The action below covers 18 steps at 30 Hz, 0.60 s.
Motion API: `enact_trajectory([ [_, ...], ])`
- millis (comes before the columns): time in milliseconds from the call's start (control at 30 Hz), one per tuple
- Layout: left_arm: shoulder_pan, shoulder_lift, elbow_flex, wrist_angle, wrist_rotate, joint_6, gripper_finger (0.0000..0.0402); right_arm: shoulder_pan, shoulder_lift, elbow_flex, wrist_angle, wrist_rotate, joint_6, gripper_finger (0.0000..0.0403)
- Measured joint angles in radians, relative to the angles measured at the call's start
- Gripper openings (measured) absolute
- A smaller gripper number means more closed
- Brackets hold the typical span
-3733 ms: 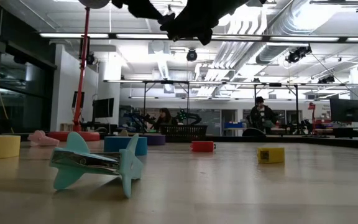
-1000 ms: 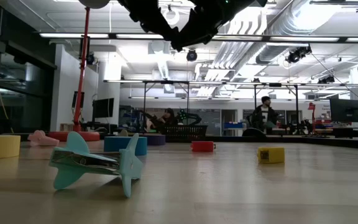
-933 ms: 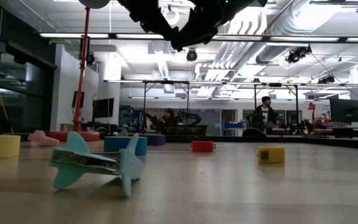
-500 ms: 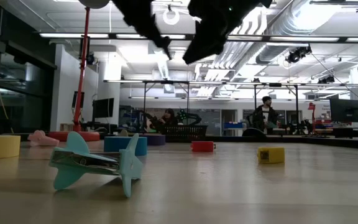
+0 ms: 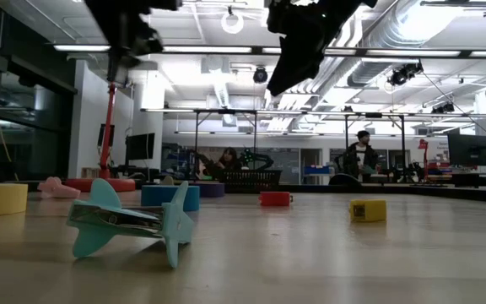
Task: Pick and place Stapler, Stapler remover, tape
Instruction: Put the black staple remover into the red basket
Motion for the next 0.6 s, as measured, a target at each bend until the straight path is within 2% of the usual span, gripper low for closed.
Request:
enact_trajectory([
  [367,-0.317,-0.011,-0.001,-0.149,-0.007,-0.408,0.0085,-0.002,-0.001,0.0,0.0,-0.001,0.001,0.0177],
  [600,-0.559,-0.013,-0.002,-0.152,-0.027,-0.805,0.0082,-0.002,-0.001,0.0,0.013,-0.019,0.0,0.0177],
])
